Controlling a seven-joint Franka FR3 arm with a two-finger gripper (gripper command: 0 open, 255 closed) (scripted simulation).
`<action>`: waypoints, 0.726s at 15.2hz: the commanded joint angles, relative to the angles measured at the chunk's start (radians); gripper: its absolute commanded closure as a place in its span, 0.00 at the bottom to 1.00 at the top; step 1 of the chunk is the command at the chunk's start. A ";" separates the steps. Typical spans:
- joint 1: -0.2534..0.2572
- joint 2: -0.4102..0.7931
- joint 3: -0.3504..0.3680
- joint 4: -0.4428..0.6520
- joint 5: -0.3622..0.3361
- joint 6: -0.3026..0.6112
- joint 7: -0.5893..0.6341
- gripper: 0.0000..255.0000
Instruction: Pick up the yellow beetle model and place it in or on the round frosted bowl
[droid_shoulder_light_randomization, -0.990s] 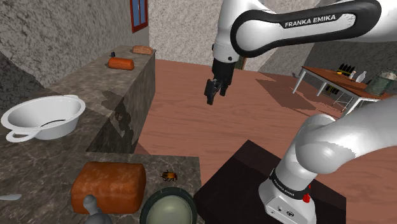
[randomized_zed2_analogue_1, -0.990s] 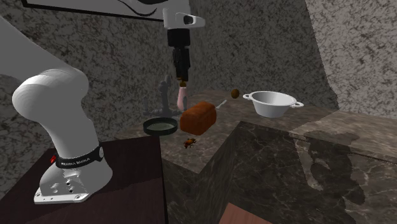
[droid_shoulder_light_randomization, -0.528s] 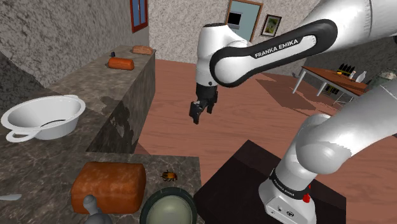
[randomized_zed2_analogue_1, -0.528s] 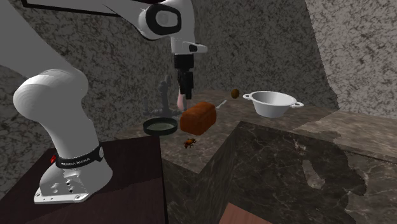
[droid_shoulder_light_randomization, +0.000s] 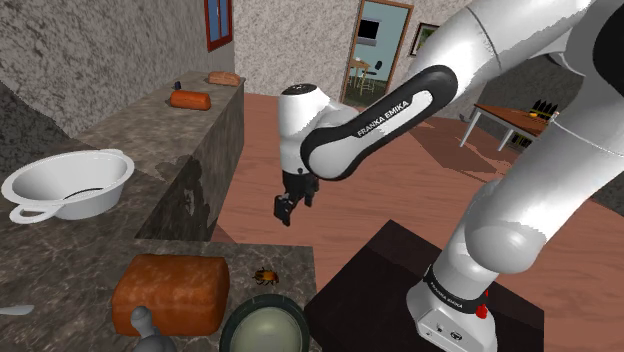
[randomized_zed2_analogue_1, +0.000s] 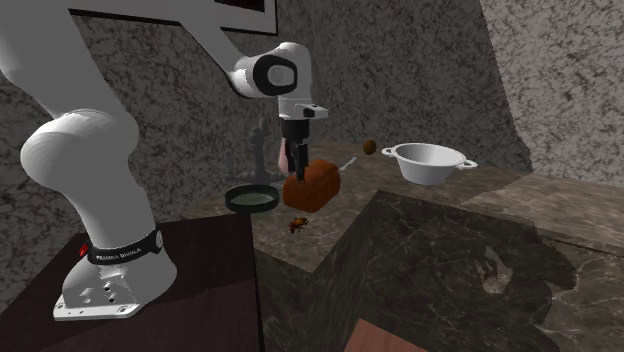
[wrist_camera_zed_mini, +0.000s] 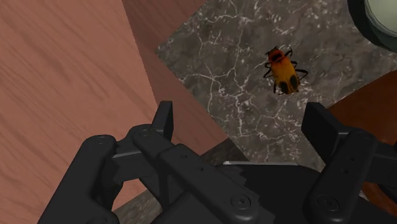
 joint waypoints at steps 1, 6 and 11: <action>-0.004 0.092 0.018 0.025 -0.042 0.050 0.052 0.00; 0.018 0.309 0.030 0.099 -0.174 0.141 0.201 0.00; 0.085 0.523 -0.010 0.205 -0.299 0.198 0.334 0.00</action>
